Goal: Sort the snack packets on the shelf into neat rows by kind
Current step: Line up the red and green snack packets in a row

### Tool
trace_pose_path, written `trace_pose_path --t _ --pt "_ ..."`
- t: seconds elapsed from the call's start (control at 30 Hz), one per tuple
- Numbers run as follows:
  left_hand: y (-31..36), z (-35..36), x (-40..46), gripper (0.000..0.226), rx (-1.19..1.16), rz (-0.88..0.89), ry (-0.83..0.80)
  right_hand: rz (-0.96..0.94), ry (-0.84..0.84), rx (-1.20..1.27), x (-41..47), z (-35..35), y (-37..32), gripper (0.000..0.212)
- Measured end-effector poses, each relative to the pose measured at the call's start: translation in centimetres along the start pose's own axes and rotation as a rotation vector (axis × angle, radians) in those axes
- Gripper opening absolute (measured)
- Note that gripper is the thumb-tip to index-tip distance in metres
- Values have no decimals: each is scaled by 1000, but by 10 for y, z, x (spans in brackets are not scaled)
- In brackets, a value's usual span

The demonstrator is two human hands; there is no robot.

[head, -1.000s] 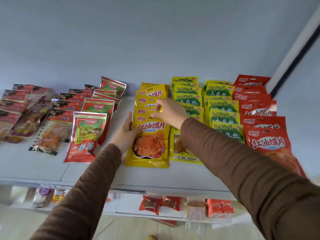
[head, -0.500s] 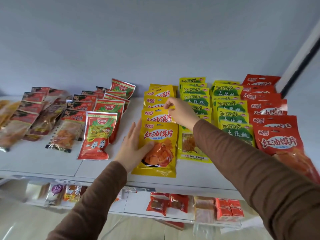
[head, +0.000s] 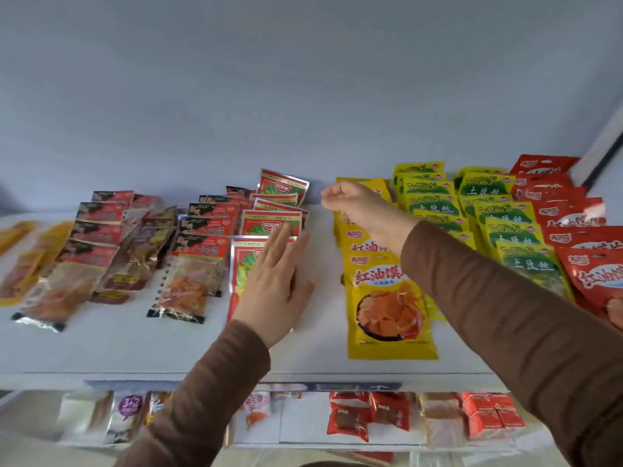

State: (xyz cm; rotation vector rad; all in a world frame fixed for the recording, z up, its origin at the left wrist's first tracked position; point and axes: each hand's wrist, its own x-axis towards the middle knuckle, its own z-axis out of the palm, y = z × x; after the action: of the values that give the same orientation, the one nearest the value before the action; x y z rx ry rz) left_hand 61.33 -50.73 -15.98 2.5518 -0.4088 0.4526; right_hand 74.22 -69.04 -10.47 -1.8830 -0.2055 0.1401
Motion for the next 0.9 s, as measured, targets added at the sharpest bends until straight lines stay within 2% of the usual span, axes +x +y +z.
trace_pose_path --t 0.1,0.17,0.33,0.47,0.6,0.9 --pt "-44 -14 -8 66 171 -70 -17 257 0 380 15 43 -7 9" --pt "-62 -13 -11 70 255 -105 -96 349 65 428 29 67 -5 7" --pt "-72 0 -10 68 299 -125 -201 470 178 487 63 96 -6 23" --pt "-74 5 -11 68 261 -149 -215 515 125 497 83 103 -12 21" --pt "-74 8 -9 67 211 -172 -225 530 78 398 92 114 -9 40" --pt "-71 18 -4 67 136 -235 -220 581 137 269 108 118 -4 27"
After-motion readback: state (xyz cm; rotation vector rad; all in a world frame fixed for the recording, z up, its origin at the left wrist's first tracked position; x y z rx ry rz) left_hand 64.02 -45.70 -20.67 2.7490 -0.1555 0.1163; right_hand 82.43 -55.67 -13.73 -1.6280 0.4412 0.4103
